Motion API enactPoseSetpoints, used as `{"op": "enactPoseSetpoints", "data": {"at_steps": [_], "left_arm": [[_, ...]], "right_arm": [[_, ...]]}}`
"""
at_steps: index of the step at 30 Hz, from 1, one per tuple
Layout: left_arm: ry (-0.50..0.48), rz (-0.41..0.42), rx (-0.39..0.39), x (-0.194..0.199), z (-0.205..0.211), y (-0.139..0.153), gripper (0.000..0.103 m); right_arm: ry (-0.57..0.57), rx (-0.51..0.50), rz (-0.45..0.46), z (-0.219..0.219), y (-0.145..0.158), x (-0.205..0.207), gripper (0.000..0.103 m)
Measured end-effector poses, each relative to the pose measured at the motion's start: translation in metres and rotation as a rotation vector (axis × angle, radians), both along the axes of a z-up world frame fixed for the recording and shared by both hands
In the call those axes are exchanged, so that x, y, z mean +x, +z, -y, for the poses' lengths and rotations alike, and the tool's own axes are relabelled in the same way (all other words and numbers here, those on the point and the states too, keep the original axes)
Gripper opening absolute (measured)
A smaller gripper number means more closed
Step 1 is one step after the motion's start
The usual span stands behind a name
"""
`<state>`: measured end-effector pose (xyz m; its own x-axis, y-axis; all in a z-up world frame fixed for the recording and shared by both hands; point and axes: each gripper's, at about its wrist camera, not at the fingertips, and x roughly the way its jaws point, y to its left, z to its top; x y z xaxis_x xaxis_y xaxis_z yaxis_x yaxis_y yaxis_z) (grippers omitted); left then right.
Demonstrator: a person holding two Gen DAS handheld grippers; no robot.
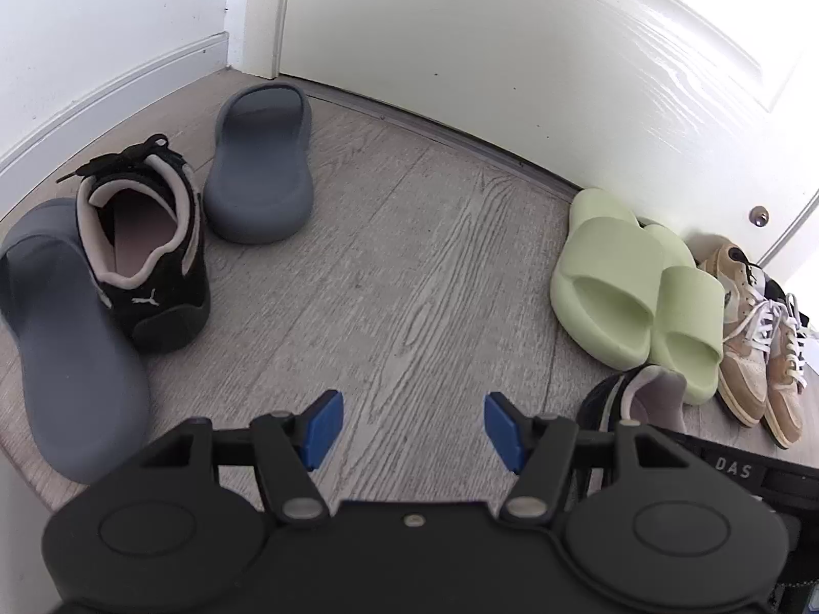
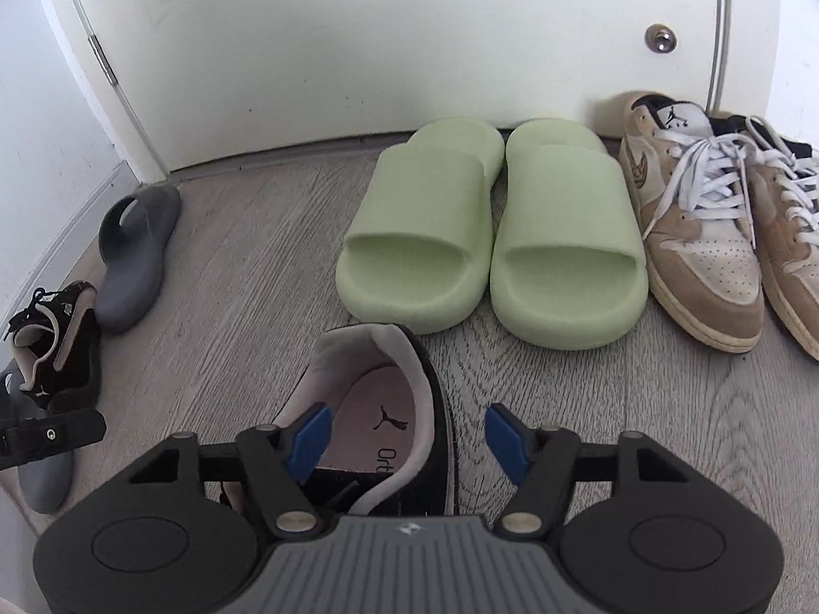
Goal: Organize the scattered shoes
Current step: 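Grasp the black sneaker with the right tool while the left tool releases it, then lower the black sneaker beside the tan sneakers and open the right tool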
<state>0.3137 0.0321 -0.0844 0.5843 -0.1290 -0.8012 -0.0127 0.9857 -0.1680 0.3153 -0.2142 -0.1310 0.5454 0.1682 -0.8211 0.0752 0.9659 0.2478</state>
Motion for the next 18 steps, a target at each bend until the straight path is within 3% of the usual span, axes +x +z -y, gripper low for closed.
{"op": "enactPoseSetpoints", "data": {"at_steps": [2, 6, 12, 18], "left_arm": [[-0.039, 0.021, 0.03, -0.003, 0.008, 0.001, 0.062], [-0.115, 0.058, 0.086, -0.015, 0.024, 0.002, 0.062], [-0.137, 0.049, 0.071, -0.017, 0.029, -0.001, 0.062], [-0.104, 0.052, 0.041, -0.016, 0.021, 0.001, 0.062]], "right_arm": [[0.01, 0.018, -0.026, 0.003, -0.008, 0.002, 0.037], [0.042, -0.042, -0.012, 0.006, -0.007, -0.001, 0.015], [0.016, -0.036, -0.049, 0.039, -0.01, -0.003, 0.013], [0.02, -0.126, -0.057, 0.057, -0.008, -0.009, 0.013]]}}
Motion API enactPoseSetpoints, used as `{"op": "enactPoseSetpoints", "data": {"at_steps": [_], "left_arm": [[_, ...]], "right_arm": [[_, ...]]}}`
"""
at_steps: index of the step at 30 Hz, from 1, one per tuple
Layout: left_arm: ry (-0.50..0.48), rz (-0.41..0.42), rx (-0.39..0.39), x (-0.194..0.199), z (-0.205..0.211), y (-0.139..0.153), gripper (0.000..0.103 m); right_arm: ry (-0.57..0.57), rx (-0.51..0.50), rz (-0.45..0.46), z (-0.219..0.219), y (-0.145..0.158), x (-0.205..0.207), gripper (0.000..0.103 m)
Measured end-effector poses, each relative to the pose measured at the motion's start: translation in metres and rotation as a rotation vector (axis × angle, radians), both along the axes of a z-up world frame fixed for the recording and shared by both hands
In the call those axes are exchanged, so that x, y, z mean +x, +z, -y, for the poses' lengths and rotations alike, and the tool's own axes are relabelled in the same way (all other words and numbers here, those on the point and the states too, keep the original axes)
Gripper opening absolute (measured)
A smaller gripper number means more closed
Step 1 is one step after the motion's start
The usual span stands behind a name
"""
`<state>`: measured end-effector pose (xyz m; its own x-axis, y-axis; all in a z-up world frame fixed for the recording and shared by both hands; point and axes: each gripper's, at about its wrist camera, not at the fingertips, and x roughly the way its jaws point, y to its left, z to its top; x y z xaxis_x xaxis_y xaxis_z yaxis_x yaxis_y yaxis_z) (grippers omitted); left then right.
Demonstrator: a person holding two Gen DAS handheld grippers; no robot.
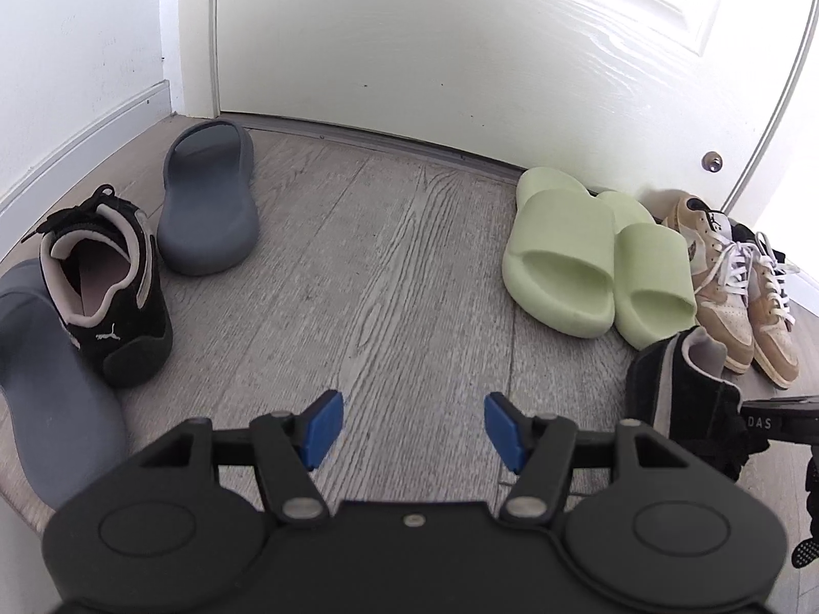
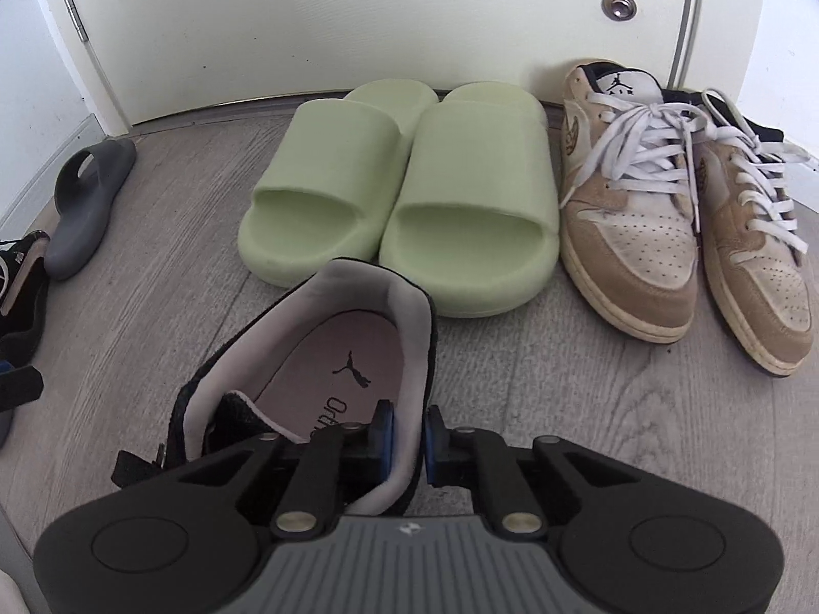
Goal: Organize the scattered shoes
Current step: 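Lower the black sneaker beside the tan sneakers and open the right tool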
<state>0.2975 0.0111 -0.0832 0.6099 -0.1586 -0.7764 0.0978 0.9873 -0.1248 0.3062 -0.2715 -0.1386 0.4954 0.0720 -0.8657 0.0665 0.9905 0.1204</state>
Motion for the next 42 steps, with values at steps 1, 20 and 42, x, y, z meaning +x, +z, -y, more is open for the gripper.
{"op": "enactPoseSetpoints", "data": {"at_steps": [1, 20, 42], "left_arm": [[0.005, -0.003, -0.01, 0.001, -0.002, 0.0, 0.062], [0.01, 0.011, -0.022, 0.0, -0.004, 0.003, 0.062], [-0.038, -0.023, 0.023, -0.003, 0.019, -0.011, 0.062]], "right_arm": [[-0.005, -0.006, 0.001, 0.003, 0.0, 0.0, 0.013], [0.055, -0.191, -0.032, 0.053, 0.011, -0.015, 0.014], [0.099, -0.4, -0.137, 0.159, -0.007, -0.051, 0.022]]}}
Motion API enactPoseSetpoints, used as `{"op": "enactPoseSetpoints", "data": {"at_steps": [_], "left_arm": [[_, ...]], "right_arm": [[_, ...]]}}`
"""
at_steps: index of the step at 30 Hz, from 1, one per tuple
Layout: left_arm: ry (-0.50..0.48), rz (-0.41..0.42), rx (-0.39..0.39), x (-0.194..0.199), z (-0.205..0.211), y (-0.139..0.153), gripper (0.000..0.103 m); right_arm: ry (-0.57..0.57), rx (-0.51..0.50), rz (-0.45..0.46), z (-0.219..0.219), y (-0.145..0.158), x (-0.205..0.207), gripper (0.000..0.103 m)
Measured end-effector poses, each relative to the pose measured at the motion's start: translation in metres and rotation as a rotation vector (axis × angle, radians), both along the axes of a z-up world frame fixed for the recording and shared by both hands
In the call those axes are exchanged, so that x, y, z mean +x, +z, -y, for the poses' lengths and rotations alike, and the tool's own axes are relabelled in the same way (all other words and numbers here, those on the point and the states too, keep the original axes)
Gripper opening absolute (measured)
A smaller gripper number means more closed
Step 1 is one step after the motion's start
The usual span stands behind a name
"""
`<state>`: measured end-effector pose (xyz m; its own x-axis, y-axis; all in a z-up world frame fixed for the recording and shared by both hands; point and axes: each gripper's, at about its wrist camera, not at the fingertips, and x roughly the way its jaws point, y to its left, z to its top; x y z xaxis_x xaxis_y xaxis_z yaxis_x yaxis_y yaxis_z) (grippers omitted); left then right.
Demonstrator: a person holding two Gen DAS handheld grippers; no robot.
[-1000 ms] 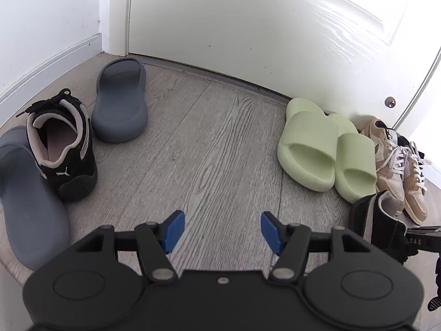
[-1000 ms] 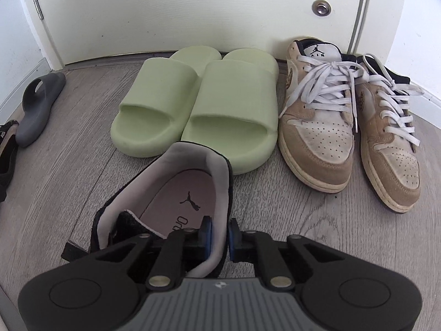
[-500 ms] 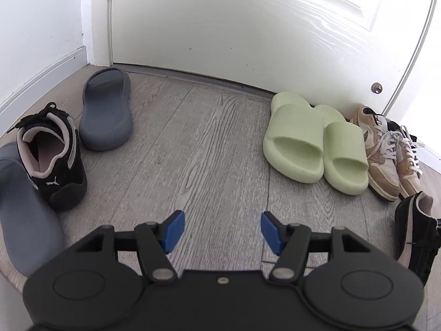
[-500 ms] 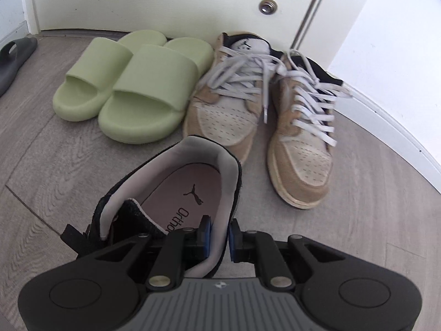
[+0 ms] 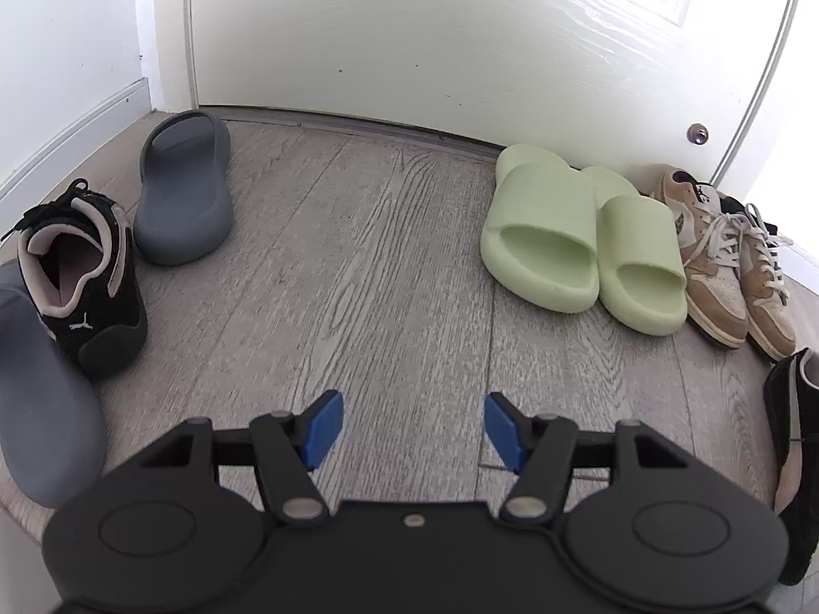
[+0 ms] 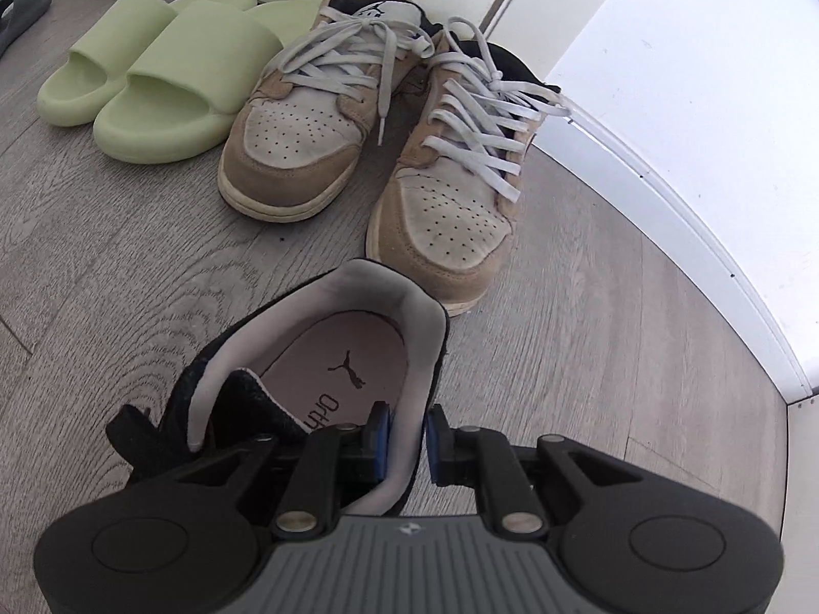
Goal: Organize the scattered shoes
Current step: 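Lower the black sneaker beside the tan sneakers and open the right tool, then grasp the second black Puma sneaker by its collar with the left tool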
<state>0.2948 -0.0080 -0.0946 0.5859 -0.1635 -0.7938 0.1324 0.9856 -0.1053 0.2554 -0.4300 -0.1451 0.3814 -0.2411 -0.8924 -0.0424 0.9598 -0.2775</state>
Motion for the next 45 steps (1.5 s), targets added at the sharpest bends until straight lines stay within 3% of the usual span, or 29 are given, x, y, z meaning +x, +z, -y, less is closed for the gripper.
{"op": "enactPoseSetpoints", "data": {"at_steps": [2, 4, 5, 7, 10, 13, 18, 21, 26, 28, 31, 34, 39, 43, 45], "left_arm": [[0.022, -0.005, -0.017, 0.002, -0.005, 0.001, 0.062], [0.05, -0.004, -0.026, 0.004, -0.01, 0.002, 0.062], [0.063, -0.004, -0.032, 0.005, -0.013, 0.002, 0.062], [0.085, -0.007, -0.047, 0.007, -0.018, 0.003, 0.062], [0.123, -0.005, -0.067, 0.009, -0.026, 0.006, 0.062], [0.157, -0.003, -0.041, 0.01, -0.03, 0.008, 0.062], [0.19, 0.005, 0.034, 0.01, -0.031, 0.011, 0.062], [0.211, 0.027, 0.094, 0.007, -0.034, 0.017, 0.062], [0.307, 0.053, 0.178, 0.002, -0.057, 0.029, 0.062], [0.384, 0.048, 0.188, -0.002, -0.077, 0.034, 0.062], [0.47, 0.035, 0.164, -0.007, -0.108, 0.039, 0.062], [0.533, 0.007, 0.131, 0.0, -0.131, 0.042, 0.062], [0.609, 0.013, 0.211, 0.028, -0.173, 0.042, 0.062], [0.659, 0.015, 0.245, 0.065, -0.203, 0.028, 0.062], [0.614, -0.038, 0.219, 0.084, -0.211, 0.007, 0.062]], "right_arm": [[-0.029, -0.002, 0.011, 0.005, 0.005, -0.002, 0.035], [-0.06, 0.001, 0.031, 0.01, 0.013, -0.005, 0.055], [-0.087, 0.034, 0.057, 0.017, 0.021, -0.009, 0.061], [-0.174, 0.155, 0.113, 0.033, 0.037, -0.015, 0.082], [-0.318, 0.319, 0.203, 0.053, 0.057, -0.027, 0.084], [-0.359, 0.384, 0.285, 0.048, 0.072, -0.039, 0.085], [-0.268, 0.416, 0.389, -0.023, 0.099, -0.04, 0.09], [-0.148, 0.494, 0.454, -0.088, 0.11, -0.037, 0.09], [0.221, 0.515, 0.472, -0.203, 0.111, -0.027, 0.09], [0.263, 0.555, 0.497, -0.235, 0.108, -0.024, 0.091], [0.26, 0.625, 0.497, -0.267, 0.101, -0.012, 0.092], [0.262, 0.63, 0.482, -0.299, 0.093, 0.001, 0.092], [0.246, 0.686, 0.495, -0.323, 0.079, 0.006, 0.093], [0.304, 0.625, 0.435, -0.331, 0.062, 0.001, 0.093], [0.292, 0.629, 0.424, -0.331, 0.06, 0.0, 0.093]]}}
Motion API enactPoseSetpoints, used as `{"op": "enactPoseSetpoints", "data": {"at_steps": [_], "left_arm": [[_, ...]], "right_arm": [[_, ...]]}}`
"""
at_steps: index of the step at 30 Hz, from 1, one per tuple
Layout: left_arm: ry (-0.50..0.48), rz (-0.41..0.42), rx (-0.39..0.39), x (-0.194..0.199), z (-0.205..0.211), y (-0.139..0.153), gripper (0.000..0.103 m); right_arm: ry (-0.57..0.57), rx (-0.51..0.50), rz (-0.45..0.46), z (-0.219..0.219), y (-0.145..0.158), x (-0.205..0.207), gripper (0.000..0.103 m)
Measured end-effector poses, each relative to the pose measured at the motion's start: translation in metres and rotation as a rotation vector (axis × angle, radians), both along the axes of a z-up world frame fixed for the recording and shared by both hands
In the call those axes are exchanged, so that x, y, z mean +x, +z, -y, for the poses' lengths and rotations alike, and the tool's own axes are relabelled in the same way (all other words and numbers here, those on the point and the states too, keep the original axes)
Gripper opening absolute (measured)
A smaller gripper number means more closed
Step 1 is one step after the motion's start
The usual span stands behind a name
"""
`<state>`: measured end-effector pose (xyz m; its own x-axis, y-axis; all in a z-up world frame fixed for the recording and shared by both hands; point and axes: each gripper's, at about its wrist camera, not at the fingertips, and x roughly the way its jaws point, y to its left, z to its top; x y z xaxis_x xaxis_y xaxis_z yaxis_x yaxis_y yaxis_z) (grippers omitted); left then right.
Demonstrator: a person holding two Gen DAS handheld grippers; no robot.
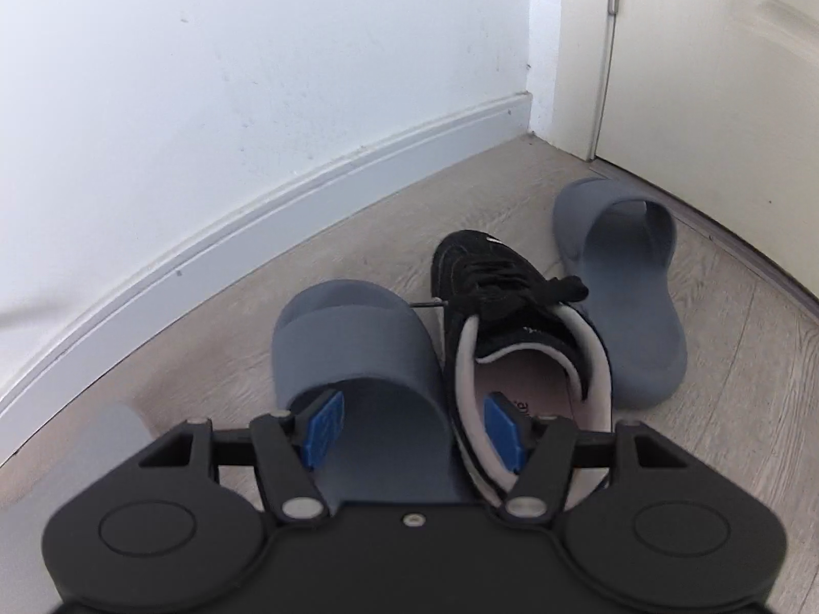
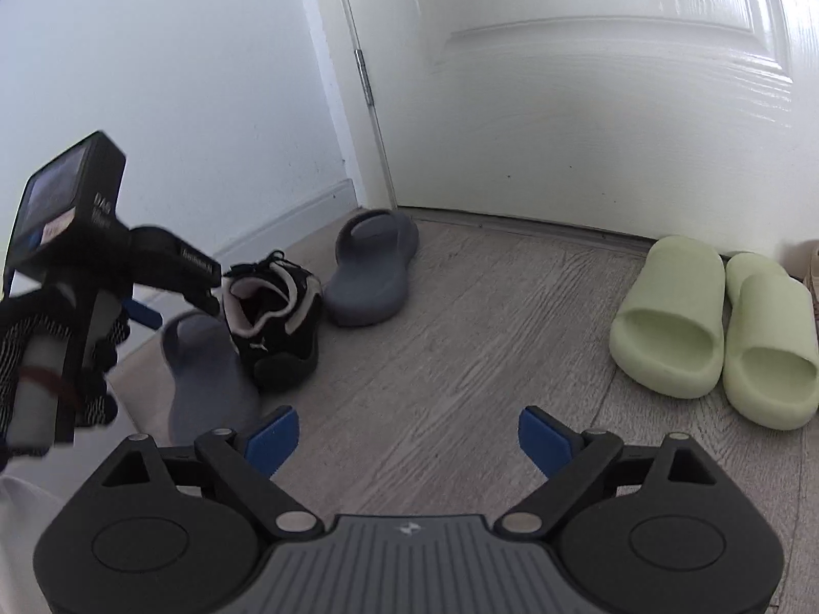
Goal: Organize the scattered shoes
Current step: 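Grasp the second black Puma sneaker by its collar with the left tool, then lift and carry the black sneaker toward the door with the left tool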
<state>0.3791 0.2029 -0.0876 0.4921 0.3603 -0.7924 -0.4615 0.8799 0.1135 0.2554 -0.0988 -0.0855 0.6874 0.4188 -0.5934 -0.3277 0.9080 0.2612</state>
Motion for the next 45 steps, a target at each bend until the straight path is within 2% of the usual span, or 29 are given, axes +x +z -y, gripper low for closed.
{"op": "enactPoseSetpoints", "data": {"at_steps": [2, 4, 5, 6, 7, 8, 9, 12, 14, 16, 20, 23, 25, 28, 31, 33, 35, 37, 42, 45], "left_arm": [[0.004, -0.054, -0.051, 0.012, 0.0, -0.022, 0.062], [0.011, -0.036, -0.051, 0.014, 0.002, -0.026, 0.061], [-0.004, -0.023, -0.021, 0.016, 0.006, -0.026, 0.05], [-0.01, -0.014, 0.015, 0.018, 0.01, -0.025, 0.034], [-0.003, -0.017, 0.069, 0.019, 0.016, -0.027, 0.028], [-0.004, -0.021, 0.125, 0.021, 0.022, -0.03, 0.025], [-0.01, -0.017, 0.146, 0.021, 0.025, -0.031, 0.023], [-0.012, -0.006, 0.12, 0.018, 0.02, -0.029, 0.02], [-0.03, -0.001, 0.106, 0.013, 0.019, -0.027, 0.019], [-0.062, -0.012, 0.124, 0.009, 0.03, -0.028, 0.019], [-0.193, -0.044, 0.164, -0.005, 0.068, -0.029, 0.02], [-0.291, -0.073, 0.153, -0.013, 0.094, -0.028, 0.021], [-0.309, -0.084, 0.126, -0.013, 0.097, -0.027, 0.021], [-0.279, -0.09, 0.04, -0.01, 0.086, -0.024, 0.025], [-0.234, -0.079, -0.13, -0.012, 0.062, -0.015, 0.027], [-0.217, -0.046, -0.244, -0.02, 0.044, -0.007, 0.029], [-0.233, -0.001, -0.289, -0.02, 0.038, -0.003, 0.029], [-0.26, 0.029, -0.286, -0.018, 0.038, -0.001, 0.029], [-0.328, 0.029, -0.17, -0.022, 0.057, -0.001, 0.03], [-0.344, 0.047, -0.153, -0.024, 0.062, -0.002, 0.029]], "right_arm": [[0.001, -0.004, 0.001, -0.001, -0.001, -0.001, 0.093], [0.008, -0.016, 0.015, -0.003, -0.001, -0.004, 0.093], [0.011, -0.032, 0.024, -0.004, -0.001, -0.005, 0.093], [0.012, -0.037, 0.026, -0.004, -0.001, -0.006, 0.093], [0.01, -0.037, 0.024, -0.003, -0.002, -0.007, 0.093], [0.003, -0.029, 0.016, -0.002, -0.003, -0.007, 0.093], [-0.004, -0.021, 0.008, 0.0, -0.004, -0.006, 0.093], [-0.025, 0.011, -0.018, 0.006, -0.006, -0.006, 0.093], [-0.041, 0.01, -0.007, 0.01, -0.003, -0.008, 0.093], [-0.054, 0.003, 0.01, 0.012, 0.0, -0.009, 0.093], [-0.07, -0.034, 0.045, 0.023, 0.014, -0.012, 0.093], [-0.127, -0.043, 0.057, 0.039, 0.023, -0.011, 0.093], [-0.174, -0.024, 0.046, 0.053, 0.026, -0.01, 0.093], [-0.238, 0.023, 0.029, 0.076, 0.029, -0.013, 0.093], [-0.293, 0.064, 0.011, 0.094, 0.031, -0.017, 0.093], [-0.32, 0.084, 0.0, 0.102, 0.031, -0.017, 0.093], [-0.338, 0.108, -0.003, 0.107, 0.032, -0.017, 0.093], [-0.34, 0.121, -0.004, 0.106, 0.03, -0.014, 0.093], [-0.309, 0.097, 0.007, 0.098, 0.03, -0.013, 0.093], [-0.3, 0.082, 0.012, 0.094, 0.031, -0.013, 0.093]]}}
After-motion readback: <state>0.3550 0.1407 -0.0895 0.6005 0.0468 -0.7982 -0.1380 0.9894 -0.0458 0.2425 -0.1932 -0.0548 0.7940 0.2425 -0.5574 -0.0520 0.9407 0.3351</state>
